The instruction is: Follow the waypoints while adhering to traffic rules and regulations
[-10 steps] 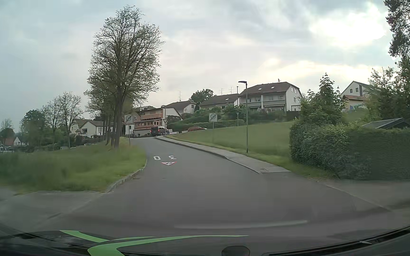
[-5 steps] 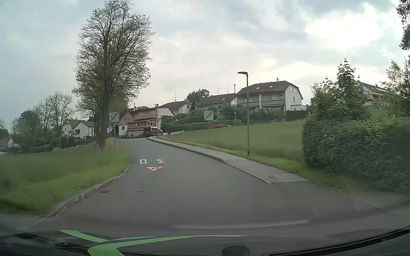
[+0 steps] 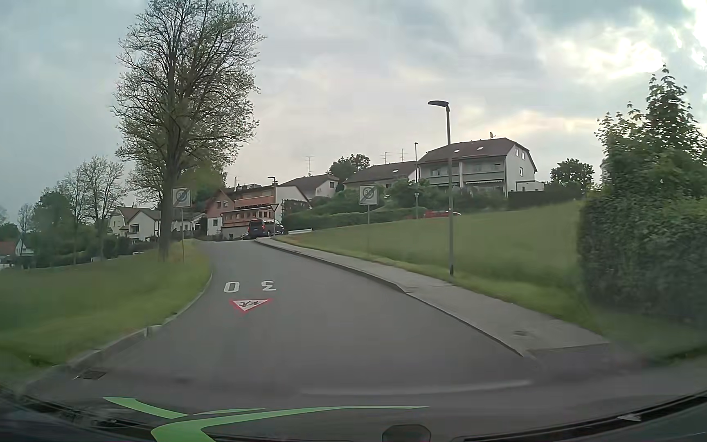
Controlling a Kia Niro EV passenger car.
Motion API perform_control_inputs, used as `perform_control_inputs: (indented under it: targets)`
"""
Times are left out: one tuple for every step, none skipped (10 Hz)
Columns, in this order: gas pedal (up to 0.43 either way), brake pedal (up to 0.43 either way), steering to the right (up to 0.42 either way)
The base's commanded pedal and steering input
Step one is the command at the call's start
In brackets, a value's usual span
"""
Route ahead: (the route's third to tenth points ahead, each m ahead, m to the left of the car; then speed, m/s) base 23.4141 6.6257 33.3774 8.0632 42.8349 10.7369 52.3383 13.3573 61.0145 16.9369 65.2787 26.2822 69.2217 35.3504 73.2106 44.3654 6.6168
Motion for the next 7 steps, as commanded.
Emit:
perform_control_inputs:
  targets:
    - [0.177, 0.0, -0.038]
    - [0.189, 0.0, -0.039]
    - [0.189, 0.0, -0.04]
    - [0.189, 0.0, -0.042]
    - [0.189, 0.0, -0.045]
    - [0.189, 0.0, -0.047]
    - [0.189, 0.0, -0.049]
